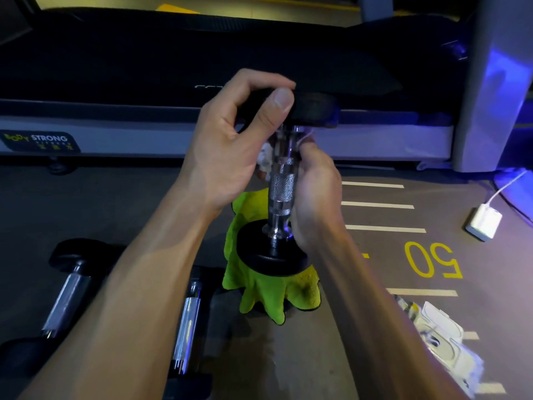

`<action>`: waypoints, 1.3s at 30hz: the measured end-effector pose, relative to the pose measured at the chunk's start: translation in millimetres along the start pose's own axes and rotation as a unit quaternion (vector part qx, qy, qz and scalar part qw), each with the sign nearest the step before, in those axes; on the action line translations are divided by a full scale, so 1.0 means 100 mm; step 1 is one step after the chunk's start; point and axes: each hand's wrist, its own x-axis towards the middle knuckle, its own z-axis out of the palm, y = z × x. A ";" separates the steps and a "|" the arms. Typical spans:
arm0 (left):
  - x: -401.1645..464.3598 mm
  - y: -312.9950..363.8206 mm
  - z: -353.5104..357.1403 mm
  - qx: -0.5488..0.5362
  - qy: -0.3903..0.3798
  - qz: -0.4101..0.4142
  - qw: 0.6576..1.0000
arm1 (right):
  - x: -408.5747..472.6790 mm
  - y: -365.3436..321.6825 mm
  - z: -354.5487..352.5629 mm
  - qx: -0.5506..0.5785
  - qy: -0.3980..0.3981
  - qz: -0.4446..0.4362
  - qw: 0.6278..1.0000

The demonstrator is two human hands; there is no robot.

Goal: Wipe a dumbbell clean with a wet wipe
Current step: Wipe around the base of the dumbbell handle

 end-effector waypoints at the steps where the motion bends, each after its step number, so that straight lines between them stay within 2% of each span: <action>1: 0.00 0.00 -0.01 -0.001 0.000 -0.001 1.000 | -0.03 -0.01 0.01 -0.008 0.003 -0.008 1.000; 4: -0.01 0.02 0.02 0.011 -0.013 0.011 1.000 | -0.16 0.09 0.14 -0.138 0.055 -0.108 0.983; 7: -0.01 0.04 0.10 0.030 -0.016 0.029 0.999 | -0.16 0.16 0.18 -0.166 0.112 -0.154 0.968; 9: -0.01 0.04 0.09 0.024 -0.019 0.029 0.999 | -0.12 0.15 0.10 -0.181 0.095 -0.166 0.965; 13: -0.01 0.01 0.00 -0.012 -0.017 0.011 1.000 | 0.00 0.07 -0.04 -0.017 -0.040 -0.026 0.999; 15: -0.01 0.00 -0.02 -0.017 -0.008 0.006 1.000 | 0.05 0.04 -0.03 0.013 -0.050 0.012 0.999; 16: 0.00 0.00 -0.03 -0.016 -0.004 0.005 1.000 | 0.04 0.03 -0.01 -0.019 -0.025 0.009 0.999; 18: -0.01 0.00 -0.04 -0.013 -0.002 0.010 1.000 | -0.04 0.05 -0.01 -0.157 0.053 -0.061 0.984; 20: -0.04 0.00 -0.03 -0.007 -0.002 0.013 1.000 | -0.17 0.11 -0.04 -0.248 0.093 -0.166 0.950; 23: -0.05 -0.01 -0.02 0.002 0.001 0.015 1.000 | -0.32 0.19 -0.14 -0.276 0.070 -0.241 0.928; 27: -0.05 -0.01 0.00 0.000 0.006 0.014 1.000 | -0.55 0.33 -0.38 -0.354 0.041 -0.341 0.870; 31: -0.05 0.01 0.04 -0.011 0.005 0.009 1.000 | -0.66 0.38 -0.58 -0.392 0.005 -0.340 0.855; 35: -0.06 0.07 0.08 -0.009 -0.008 0.009 1.000 | -0.38 0.10 -0.46 -0.368 0.021 -0.386 0.846; 39: -0.07 0.06 0.07 -0.010 0.013 -0.007 1.000 | -0.60 0.35 -0.59 -0.397 -0.029 -0.338 0.853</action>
